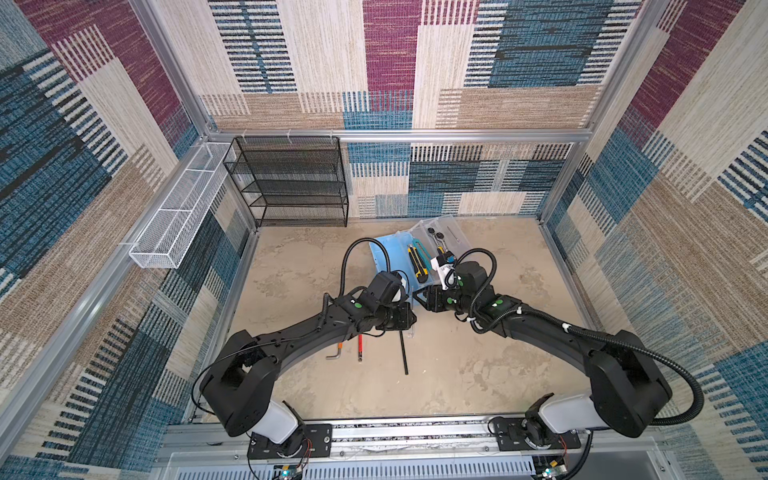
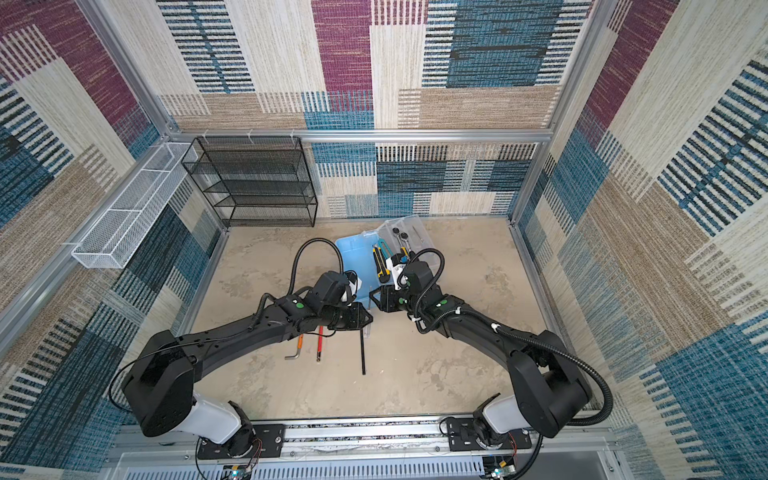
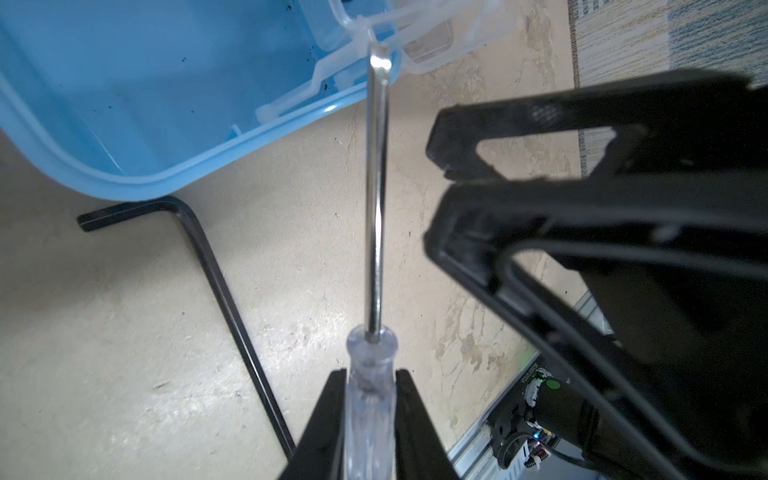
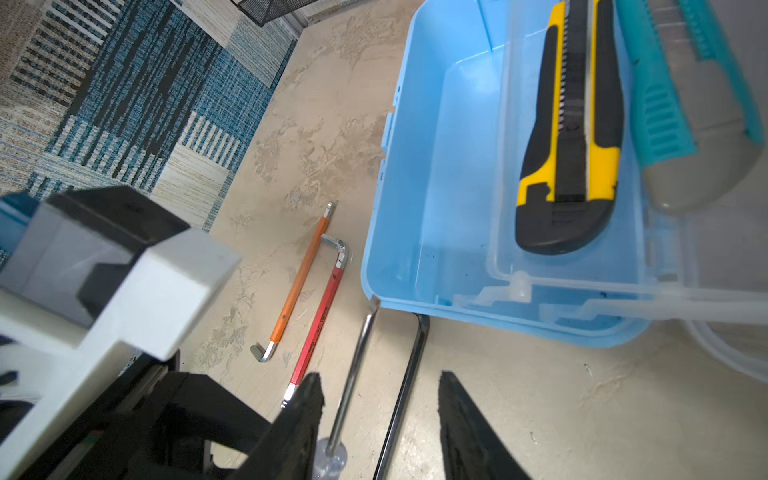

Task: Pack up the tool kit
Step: 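Close the right gripper on the screwdriver while the left gripper opens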

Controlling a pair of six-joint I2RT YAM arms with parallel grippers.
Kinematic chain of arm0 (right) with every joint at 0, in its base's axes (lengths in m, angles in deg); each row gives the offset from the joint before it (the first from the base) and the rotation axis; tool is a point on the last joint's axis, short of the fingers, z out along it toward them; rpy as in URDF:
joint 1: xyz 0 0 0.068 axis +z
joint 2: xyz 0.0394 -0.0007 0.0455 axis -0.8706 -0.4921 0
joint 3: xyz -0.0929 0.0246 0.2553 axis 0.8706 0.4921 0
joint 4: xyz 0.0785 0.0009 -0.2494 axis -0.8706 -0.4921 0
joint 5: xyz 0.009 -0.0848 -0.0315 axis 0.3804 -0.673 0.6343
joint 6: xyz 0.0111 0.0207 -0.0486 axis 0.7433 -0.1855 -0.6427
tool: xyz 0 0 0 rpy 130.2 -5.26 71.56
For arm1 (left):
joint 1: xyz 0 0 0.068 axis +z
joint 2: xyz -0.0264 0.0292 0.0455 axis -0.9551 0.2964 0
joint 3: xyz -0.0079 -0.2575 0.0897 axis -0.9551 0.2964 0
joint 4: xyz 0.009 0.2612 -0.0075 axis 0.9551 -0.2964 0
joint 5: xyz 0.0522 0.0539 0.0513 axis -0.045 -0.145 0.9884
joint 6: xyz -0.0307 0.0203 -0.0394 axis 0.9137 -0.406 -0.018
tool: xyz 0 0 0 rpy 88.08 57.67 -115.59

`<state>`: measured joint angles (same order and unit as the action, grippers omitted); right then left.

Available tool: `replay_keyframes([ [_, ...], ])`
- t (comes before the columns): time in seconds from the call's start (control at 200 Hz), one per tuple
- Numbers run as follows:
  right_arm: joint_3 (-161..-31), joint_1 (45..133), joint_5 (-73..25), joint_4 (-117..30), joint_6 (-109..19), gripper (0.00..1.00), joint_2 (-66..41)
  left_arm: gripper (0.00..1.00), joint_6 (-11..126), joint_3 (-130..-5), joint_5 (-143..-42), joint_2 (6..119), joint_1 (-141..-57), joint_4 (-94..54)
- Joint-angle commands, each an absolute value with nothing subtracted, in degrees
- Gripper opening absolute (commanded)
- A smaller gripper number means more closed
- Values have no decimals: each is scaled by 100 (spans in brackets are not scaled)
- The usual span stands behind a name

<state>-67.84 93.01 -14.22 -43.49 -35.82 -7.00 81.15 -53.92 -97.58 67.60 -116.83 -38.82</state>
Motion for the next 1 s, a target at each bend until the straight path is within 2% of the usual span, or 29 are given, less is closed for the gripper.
replay_keyframes([
  [0.0,-6902,9344,-1320,-4052,-3496,48,-809,0,8120,-5483,-9909,6807,-11714,-3596],
  [0.356,-6868,9392,-1276,-3931,-3301,36,-929,0,8149,-5490,-9894,6803,-11775,-3382],
  [0.681,-6889,9390,-1216,-3947,-3066,15,-883,0,8223,-5413,-9866,6820,-11780,-3193],
  [0.997,-7017,9380,-1143,-4148,-2827,6,-811,0,8265,-5275,-9829,6748,-11784,-3048],
])
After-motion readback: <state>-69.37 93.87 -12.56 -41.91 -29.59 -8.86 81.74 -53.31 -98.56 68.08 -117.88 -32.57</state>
